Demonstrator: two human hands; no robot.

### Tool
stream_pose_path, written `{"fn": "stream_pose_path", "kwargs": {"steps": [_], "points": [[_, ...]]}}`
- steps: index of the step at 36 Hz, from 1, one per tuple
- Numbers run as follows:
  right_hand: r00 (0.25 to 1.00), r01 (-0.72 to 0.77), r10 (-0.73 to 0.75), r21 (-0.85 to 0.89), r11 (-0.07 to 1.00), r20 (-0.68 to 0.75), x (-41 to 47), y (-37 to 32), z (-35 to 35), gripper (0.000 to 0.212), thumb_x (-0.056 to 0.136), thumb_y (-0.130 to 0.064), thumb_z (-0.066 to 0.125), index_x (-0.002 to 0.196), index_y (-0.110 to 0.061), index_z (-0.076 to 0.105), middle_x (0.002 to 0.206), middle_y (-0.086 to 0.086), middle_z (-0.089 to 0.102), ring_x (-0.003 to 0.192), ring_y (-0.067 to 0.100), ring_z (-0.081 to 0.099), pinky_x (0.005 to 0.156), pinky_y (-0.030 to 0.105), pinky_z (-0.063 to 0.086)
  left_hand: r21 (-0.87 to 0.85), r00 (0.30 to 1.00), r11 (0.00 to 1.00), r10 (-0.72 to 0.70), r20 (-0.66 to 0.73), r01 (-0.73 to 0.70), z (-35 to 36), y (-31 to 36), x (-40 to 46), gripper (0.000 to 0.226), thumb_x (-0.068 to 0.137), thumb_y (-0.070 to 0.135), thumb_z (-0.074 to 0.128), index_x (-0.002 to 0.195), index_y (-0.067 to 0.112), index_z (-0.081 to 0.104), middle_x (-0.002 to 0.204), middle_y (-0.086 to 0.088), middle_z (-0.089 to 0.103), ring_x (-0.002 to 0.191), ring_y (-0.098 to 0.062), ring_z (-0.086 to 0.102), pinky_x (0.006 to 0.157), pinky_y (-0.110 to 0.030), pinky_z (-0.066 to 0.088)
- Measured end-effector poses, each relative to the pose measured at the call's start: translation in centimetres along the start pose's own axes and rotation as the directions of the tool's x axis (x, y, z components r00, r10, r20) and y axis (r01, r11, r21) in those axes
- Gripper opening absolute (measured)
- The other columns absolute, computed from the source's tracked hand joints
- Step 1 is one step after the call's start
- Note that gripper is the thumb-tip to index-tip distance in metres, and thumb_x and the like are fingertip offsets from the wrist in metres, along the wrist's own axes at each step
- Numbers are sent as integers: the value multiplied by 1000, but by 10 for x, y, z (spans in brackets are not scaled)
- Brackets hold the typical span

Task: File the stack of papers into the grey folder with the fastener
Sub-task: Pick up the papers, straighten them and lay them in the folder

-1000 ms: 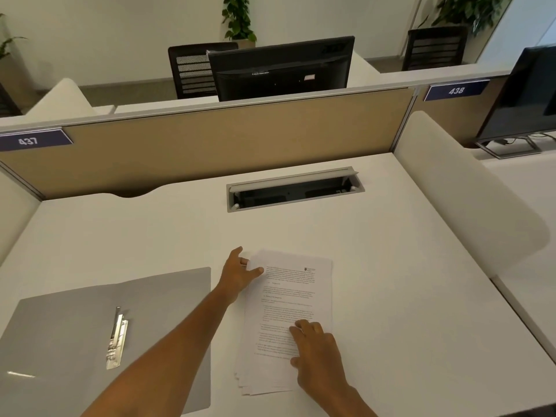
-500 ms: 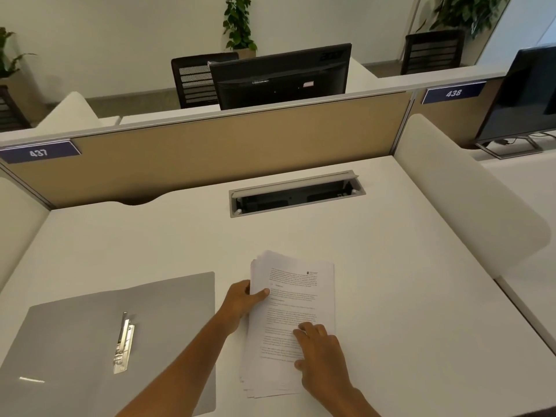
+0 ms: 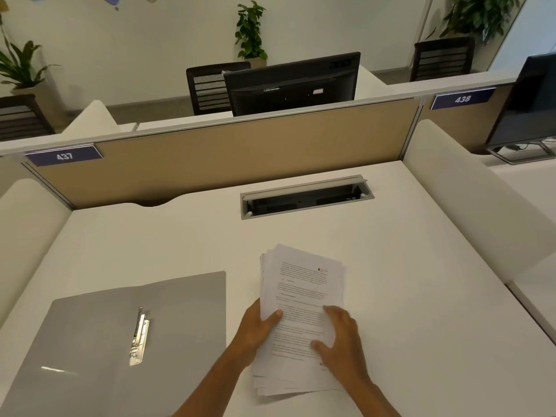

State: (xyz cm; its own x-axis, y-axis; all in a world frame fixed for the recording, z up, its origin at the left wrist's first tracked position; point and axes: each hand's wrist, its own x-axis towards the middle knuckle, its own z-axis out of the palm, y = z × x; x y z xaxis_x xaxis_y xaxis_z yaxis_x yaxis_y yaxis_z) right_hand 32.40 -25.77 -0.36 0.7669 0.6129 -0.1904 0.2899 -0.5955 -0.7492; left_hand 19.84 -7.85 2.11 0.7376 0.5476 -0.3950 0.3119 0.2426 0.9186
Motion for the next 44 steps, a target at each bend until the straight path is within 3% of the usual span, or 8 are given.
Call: {"fn": "stream_pose_path", "kwargs": {"steps": [4, 6, 9, 14, 22, 26, 31, 44], "points": [[972, -185, 215, 255, 949, -95, 11, -5, -15, 85, 74, -20, 92, 145, -24, 45, 139, -3, 50, 125, 18, 54, 101, 38, 55, -16, 1000, 1000, 18, -11, -18, -2, 6, -10, 39, 92, 48, 76, 128, 39, 63, 126, 6, 75, 109, -24, 76, 83, -39, 65], [960, -247, 278, 405, 881, -19, 13, -9, -24, 82, 75, -22, 92, 143, -28, 46, 130, -4, 59, 112, 20, 66, 86, 41, 64, -19, 1000, 1000, 18, -8, -18, -4, 7, -15, 38, 90, 51, 76, 125, 44, 64, 126, 7, 75, 110, -23, 76, 83, -37, 64], [942, -329, 301, 589, 738, 149, 15, -9, -33, 63, 78, -20, 90, 132, -25, 58, 118, -4, 74, 98, 23, 76, 80, 47, 66, -31, 1000, 999, 10, -4, -10, -7, 9, -22, 37, 88, 54, 78, 122, 49, 64, 126, 8, 74, 109, -21, 76, 80, -34, 64], [927, -375, 237, 712, 594, 291, 14, -16, -43, 36, 84, -9, 84, 118, -17, 74, 111, 5, 80, 96, 29, 79, 74, 42, 65, -27, 999, 1000, 9, -33, -10, -15, 12, -33, 36, 86, 55, 79, 119, 50, 65, 124, 9, 75, 108, -20, 76, 78, -31, 64], [963, -261, 227, 694, 670, 144, 8, -44, -40, 28, 84, -13, 84, 109, -23, 75, 101, -1, 82, 86, 23, 80, 75, 48, 66, 46, 965, 992, 127, -228, -120, -21, 24, -38, 34, 85, 41, 83, 114, 44, 66, 115, 15, 76, 101, -12, 76, 72, -26, 63], [975, -204, 202, 703, 681, 87, 7, -59, -42, 25, 86, -14, 83, 107, -24, 75, 99, -3, 82, 84, 20, 80, 72, 43, 67, 59, 956, 990, 140, -256, -129, -23, 31, -37, 36, 88, 35, 81, 119, 38, 64, 114, 16, 76, 100, -11, 76, 78, -33, 66], [986, -146, 156, 710, 689, 52, 6, -76, -45, 26, 86, -15, 83, 109, -25, 75, 101, -3, 81, 84, 22, 80, 74, 48, 67, 65, 941, 986, 167, -295, -154, -31, 41, -40, 37, 89, 37, 79, 122, 41, 62, 112, 21, 74, 98, -8, 75, 74, -28, 65], [992, 54, 34, 643, 764, -123, -3, -111, -32, 31, 84, -18, 85, 109, -33, 74, 99, -15, 79, 88, 3, 74, 73, 22, 57, -36, 890, 957, 254, -379, -288, -59, 47, -58, 34, 89, 23, 81, 113, 44, 71, 113, 14, 78, 103, -4, 74, 77, -15, 59]]}}
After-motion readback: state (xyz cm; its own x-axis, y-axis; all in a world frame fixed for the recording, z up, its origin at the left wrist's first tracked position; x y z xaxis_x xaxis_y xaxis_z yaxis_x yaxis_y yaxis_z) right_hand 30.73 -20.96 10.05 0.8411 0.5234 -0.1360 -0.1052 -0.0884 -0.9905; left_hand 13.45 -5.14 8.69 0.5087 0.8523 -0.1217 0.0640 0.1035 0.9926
